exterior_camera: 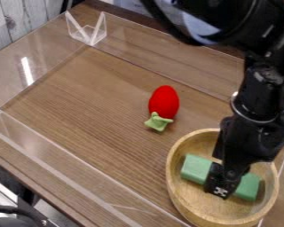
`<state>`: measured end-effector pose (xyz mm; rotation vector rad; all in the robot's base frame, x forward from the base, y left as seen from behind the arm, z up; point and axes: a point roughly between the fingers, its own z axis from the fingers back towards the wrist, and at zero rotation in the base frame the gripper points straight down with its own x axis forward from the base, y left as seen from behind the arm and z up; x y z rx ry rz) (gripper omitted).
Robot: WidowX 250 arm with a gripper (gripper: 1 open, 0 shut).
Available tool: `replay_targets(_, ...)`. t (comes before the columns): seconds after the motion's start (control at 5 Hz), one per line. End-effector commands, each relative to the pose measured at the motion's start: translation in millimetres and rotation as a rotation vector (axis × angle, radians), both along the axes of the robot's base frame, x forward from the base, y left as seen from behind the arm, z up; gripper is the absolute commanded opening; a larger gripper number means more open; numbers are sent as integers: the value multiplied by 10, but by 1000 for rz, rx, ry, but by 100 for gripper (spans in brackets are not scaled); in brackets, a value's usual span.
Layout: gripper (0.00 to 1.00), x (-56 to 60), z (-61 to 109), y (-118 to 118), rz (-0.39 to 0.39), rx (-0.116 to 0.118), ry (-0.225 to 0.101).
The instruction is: Put the green stick in the brown bowl
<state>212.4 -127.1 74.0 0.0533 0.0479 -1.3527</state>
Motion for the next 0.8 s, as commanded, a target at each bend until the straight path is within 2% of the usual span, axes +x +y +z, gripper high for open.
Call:
replay_targets(0.0,100,54,141,-30,-60,-21,-61)
replay_targets(0.2,100,78,124,8,-115,-29,-74)
replay_targets(0.4,100,48,56,141,-148,-36,-85)
replay_targets(0.6,100,44,18,133,-231,-34,-109)
